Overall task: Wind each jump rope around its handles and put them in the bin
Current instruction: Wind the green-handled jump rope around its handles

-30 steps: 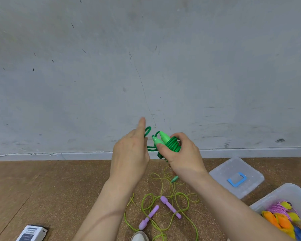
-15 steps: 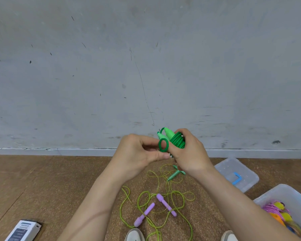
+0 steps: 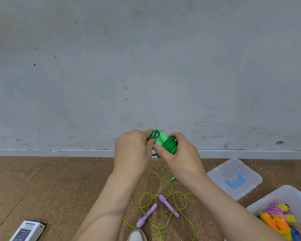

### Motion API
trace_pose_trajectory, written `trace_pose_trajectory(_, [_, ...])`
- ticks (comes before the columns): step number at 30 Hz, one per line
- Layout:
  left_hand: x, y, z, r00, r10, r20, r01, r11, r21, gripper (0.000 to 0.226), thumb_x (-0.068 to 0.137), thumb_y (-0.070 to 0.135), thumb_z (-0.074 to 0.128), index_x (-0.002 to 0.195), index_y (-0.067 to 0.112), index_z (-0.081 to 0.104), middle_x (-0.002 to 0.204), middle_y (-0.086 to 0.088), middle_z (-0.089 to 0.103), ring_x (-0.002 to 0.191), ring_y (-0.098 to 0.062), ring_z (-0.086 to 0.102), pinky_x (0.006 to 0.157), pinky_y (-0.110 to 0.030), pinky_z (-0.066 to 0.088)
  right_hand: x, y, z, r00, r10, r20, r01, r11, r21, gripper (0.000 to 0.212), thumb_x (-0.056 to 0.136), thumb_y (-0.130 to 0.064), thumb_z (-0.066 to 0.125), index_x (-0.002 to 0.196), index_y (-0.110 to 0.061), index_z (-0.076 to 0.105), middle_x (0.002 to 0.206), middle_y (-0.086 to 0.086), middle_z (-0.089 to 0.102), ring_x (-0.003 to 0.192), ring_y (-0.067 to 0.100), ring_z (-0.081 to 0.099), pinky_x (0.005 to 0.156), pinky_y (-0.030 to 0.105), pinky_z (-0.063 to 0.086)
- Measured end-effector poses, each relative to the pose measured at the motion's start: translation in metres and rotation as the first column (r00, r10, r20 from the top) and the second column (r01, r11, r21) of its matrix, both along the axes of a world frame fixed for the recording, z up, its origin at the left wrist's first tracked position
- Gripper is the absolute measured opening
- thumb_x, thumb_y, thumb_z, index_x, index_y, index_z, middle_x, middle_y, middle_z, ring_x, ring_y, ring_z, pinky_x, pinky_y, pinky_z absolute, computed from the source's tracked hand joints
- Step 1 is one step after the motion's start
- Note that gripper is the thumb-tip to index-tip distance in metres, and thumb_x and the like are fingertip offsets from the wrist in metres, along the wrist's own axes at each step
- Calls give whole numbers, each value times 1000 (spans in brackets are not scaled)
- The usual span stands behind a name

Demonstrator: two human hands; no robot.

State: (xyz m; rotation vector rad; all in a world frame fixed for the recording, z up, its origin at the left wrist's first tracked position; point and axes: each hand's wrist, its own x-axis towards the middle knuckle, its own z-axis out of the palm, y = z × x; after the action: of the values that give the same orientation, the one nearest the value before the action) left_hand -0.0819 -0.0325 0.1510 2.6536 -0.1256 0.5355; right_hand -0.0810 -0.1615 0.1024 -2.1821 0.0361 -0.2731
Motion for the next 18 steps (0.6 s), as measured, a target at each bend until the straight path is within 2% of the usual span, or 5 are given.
trace_pose_trajectory(3, [0, -4, 2, 999, 1, 33, -6, 989, 146, 28, 95, 31, 52, 119, 27, 64, 99, -4, 67, 98, -27, 60, 74, -33, 42, -2, 1, 2, 1000, -15, -3, 15, 1000, -25, 56, 81, -64, 60, 118, -22, 50, 98, -3, 61, 88, 21, 58, 73, 38, 48])
trace_pose_trajectory(6, [-1, -2, 4, 999, 9, 31, -16, 970, 244, 21, 94, 29, 49, 107, 25, 65, 94, -3, 65, 92, -26, 60, 67, -32, 36, -4, 3, 5, 1000, -2, 6, 2, 998, -69, 54, 83, -62, 59, 117, -22, 50, 100, -2, 61, 92, 22, 57, 71, 36, 43])
trace_pose_trajectory(11, [-1, -3, 5, 998, 57, -19, -41, 881, 471, 15, 89, 26, 52, 96, 22, 64, 90, -1, 64, 88, -23, 60, 62, -28, 29, -11, 7, 10, 998, 67, -5, -66, 958, -277, 47, 88, -57, 55, 121, -26, 42, 113, -3, 56, 101, 25, 57, 75, 36, 44])
trace_pose_trajectory(15, [0, 1, 3, 999, 33, -39, -13, 905, 426, 8, 89, 20, 52, 83, 21, 57, 85, -2, 60, 86, -25, 59, 62, -29, 28, -15, 12, 13, 992, 125, 2, -114, 908, -404, 48, 91, -53, 52, 126, -25, 37, 122, -3, 49, 104, 28, 58, 73, 36, 43])
trace_pose_trajectory(18, [-1, 5, -4, 992, -51, -116, 80, 963, 258, 15, 93, 18, 48, 79, 20, 45, 76, 0, 44, 81, -27, 52, 62, -32, 26, -15, 11, 14, 991, 133, 24, -110, 896, -430, 47, 92, -54, 50, 126, -25, 35, 123, -4, 47, 102, 28, 58, 71, 36, 42])
